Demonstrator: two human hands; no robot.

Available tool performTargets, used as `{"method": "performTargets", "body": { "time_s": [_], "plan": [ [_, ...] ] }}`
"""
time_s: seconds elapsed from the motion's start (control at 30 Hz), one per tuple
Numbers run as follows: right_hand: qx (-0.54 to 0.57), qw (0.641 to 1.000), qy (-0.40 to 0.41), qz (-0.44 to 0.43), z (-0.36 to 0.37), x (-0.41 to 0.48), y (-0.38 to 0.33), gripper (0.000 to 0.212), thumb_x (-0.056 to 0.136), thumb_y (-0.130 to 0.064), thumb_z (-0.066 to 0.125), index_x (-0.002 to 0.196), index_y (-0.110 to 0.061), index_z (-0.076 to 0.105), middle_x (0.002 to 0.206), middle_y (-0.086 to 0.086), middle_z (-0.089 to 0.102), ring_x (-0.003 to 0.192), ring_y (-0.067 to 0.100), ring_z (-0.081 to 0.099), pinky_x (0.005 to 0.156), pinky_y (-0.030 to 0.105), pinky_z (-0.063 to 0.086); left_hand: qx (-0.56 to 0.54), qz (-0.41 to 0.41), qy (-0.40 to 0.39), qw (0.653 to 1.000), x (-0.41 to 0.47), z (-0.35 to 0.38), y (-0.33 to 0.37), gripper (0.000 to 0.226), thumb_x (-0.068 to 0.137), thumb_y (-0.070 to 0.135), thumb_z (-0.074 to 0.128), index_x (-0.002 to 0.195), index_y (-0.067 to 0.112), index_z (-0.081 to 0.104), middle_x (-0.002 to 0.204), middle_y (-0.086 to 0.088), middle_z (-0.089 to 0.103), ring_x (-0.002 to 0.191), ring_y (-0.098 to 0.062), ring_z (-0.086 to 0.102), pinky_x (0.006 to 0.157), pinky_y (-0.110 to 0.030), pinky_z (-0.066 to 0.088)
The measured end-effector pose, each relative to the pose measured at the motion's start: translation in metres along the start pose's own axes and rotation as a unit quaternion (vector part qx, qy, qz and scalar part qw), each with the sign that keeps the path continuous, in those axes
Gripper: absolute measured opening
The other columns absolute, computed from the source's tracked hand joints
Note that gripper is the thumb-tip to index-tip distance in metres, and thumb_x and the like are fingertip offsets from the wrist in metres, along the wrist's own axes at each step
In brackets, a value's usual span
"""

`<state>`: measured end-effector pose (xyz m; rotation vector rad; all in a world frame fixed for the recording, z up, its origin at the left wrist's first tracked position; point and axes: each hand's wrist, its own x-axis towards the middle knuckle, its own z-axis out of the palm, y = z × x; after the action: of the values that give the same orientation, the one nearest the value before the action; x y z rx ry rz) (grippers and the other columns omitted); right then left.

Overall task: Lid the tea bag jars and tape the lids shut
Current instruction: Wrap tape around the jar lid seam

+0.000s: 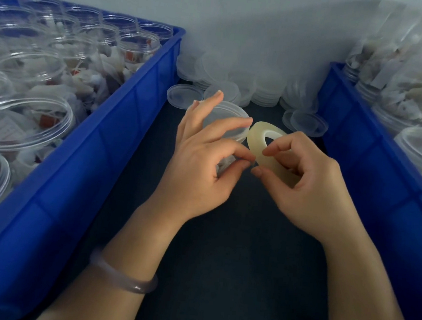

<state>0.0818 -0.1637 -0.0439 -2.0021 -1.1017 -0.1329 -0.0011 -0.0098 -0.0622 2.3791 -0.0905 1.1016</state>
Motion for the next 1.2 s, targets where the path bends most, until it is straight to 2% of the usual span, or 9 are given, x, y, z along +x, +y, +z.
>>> {"method": "performTargets", "body": {
  "time_s": [0.13, 0.37, 0.43, 0.57, 0.63, 0.8, 0.87, 1.07, 1.2],
  "plan": [
    [0.003, 1.000, 0.007, -0.004, 0.001, 0.000, 0.000, 0.024, 0.075, -0.039, 0.064, 0.094, -0.033, 0.052, 0.083, -0.030, 0.054, 0.087, -0.025, 0.051, 0.077, 0.003, 0.043, 0.016, 0.005, 0.014, 1.000, -0.001, 0.003, -0.002, 0.016, 0.082, 0.022, 0.063, 0.082, 0.011, 0.073, 0.120, -0.004, 0.063, 0.135, -0.034, 0.032, 0.110, -0.060, 0.023],
    [0.000, 1.000, -0.003, 0.001, 0.002, 0.000, 0.001, 0.025, 0.075, -0.042, 0.064, 0.095, -0.039, 0.050, 0.085, -0.033, 0.050, 0.088, -0.027, 0.048, 0.077, -0.002, 0.040, 0.003, 0.002, 0.043, 0.999, 0.000, 0.005, 0.001, 0.015, 0.079, 0.019, 0.061, 0.074, 0.008, 0.069, 0.115, -0.005, 0.064, 0.132, -0.035, 0.036, 0.109, -0.052, 0.027],
    [0.000, 1.000, -0.004, 0.003, 0.002, 0.000, 0.001, 0.026, 0.075, -0.040, 0.065, 0.096, -0.040, 0.049, 0.086, -0.033, 0.050, 0.087, -0.026, 0.049, 0.077, -0.002, 0.040, -0.007, -0.005, 0.035, 0.999, -0.001, 0.004, 0.001, 0.018, 0.080, 0.022, 0.060, 0.077, 0.008, 0.069, 0.117, -0.004, 0.063, 0.133, -0.034, 0.034, 0.110, -0.051, 0.026],
    [0.011, 1.000, -0.001, 0.013, 0.000, 0.000, 0.001, 0.029, 0.073, -0.038, 0.066, 0.088, -0.048, 0.044, 0.087, -0.031, 0.049, 0.087, -0.030, 0.047, 0.077, -0.004, 0.038, 0.010, -0.011, 0.033, 0.999, -0.001, 0.004, 0.001, 0.031, 0.080, 0.036, 0.063, 0.087, 0.008, 0.074, 0.118, -0.006, 0.063, 0.133, -0.035, 0.034, 0.108, -0.059, 0.027],
    [0.005, 1.000, -0.003, 0.014, -0.001, 0.000, 0.001, 0.032, 0.074, -0.036, 0.070, 0.087, -0.049, 0.044, 0.087, -0.030, 0.050, 0.087, -0.031, 0.046, 0.076, -0.004, 0.038, 0.012, -0.009, 0.041, 0.999, -0.001, 0.005, 0.002, 0.028, 0.080, 0.034, 0.065, 0.085, 0.009, 0.076, 0.115, -0.007, 0.065, 0.132, -0.036, 0.035, 0.108, -0.061, 0.026],
    [0.000, 1.000, 0.003, 0.012, 0.000, 0.000, 0.000, 0.041, 0.072, -0.033, 0.077, 0.091, -0.046, 0.043, 0.088, -0.030, 0.051, 0.087, -0.027, 0.047, 0.080, -0.004, 0.037, -0.016, -0.025, 0.053, 0.998, 0.000, 0.005, 0.004, 0.020, 0.078, 0.027, 0.067, 0.079, 0.009, 0.075, 0.114, -0.005, 0.065, 0.133, -0.034, 0.035, 0.113, -0.050, 0.022],
    [-0.002, 1.000, 0.005, 0.010, 0.002, 0.000, -0.001, 0.041, 0.072, -0.033, 0.078, 0.095, -0.042, 0.044, 0.088, -0.030, 0.050, 0.088, -0.025, 0.046, 0.080, -0.004, 0.037, -0.015, -0.029, 0.044, 0.998, 0.000, 0.004, 0.004, 0.020, 0.077, 0.027, 0.067, 0.078, 0.009, 0.074, 0.115, -0.004, 0.064, 0.133, -0.034, 0.035, 0.113, -0.050, 0.022],
    [-0.001, 0.999, -0.003, 0.032, 0.001, 0.001, 0.002, 0.040, 0.072, -0.039, 0.077, 0.098, -0.041, 0.047, 0.088, -0.033, 0.049, 0.085, -0.033, 0.043, 0.073, -0.006, 0.037, -0.033, -0.035, -0.004, 0.999, 0.002, -0.003, 0.004, 0.017, 0.078, 0.027, 0.069, 0.074, 0.011, 0.071, 0.123, 0.004, 0.055, 0.135, -0.027, 0.028, 0.111, -0.056, 0.020],
    [0.015, 0.998, -0.008, 0.059, -0.001, 0.003, 0.007, 0.037, 0.070, -0.042, 0.075, 0.101, -0.043, 0.053, 0.091, -0.027, 0.053, 0.089, -0.020, 0.049, 0.073, 0.006, 0.041, -0.050, -0.037, -0.021, 0.998, 0.001, -0.007, 0.000, 0.014, 0.081, 0.028, 0.067, 0.075, 0.015, 0.067, 0.124, 0.008, 0.050, 0.130, -0.013, 0.028, 0.113, -0.050, 0.017]
  ]
}}
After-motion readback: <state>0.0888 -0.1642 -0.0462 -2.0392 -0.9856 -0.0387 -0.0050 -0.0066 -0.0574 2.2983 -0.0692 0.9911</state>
